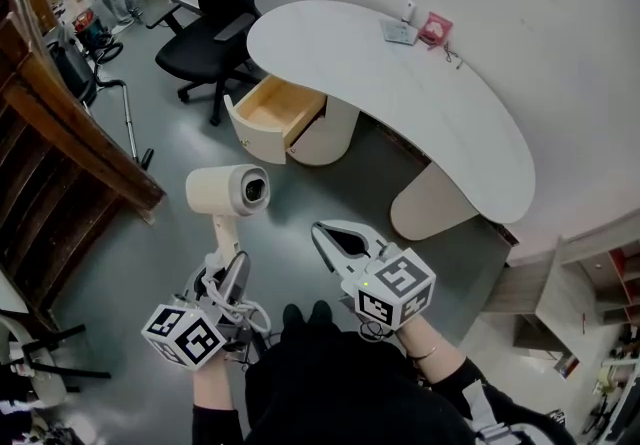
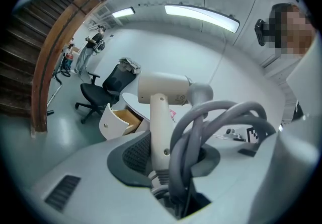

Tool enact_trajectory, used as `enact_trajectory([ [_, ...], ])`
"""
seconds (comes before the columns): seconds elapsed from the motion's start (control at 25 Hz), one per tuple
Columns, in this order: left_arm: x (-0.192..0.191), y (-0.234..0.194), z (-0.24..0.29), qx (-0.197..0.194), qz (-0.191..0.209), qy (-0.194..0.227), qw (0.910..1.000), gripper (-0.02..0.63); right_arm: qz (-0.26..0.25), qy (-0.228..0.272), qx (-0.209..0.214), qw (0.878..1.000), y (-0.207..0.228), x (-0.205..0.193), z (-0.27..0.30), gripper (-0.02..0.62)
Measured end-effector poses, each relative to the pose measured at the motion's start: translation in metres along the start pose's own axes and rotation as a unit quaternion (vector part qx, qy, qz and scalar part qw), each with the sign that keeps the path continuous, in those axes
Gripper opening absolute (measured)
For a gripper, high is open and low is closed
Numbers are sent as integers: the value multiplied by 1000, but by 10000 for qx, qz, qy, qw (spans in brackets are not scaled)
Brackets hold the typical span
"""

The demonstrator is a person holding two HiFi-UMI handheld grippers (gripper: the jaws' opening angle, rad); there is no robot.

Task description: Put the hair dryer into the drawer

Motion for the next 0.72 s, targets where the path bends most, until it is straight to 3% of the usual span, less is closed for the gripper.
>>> enact_trajectory([
  [0.72,-5,2,25,267,-156,146,9994,164,76,-96,-168,9998,50,-8,-22,3],
])
Point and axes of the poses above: the fingertips, and each gripper's own axes: z forward along the fingers, y to its right, x out of its top, the point moved 3 cm from there along -z, backward along the fingers, and after that the axes turned 1 degree about -y, right-handed, at the moved point
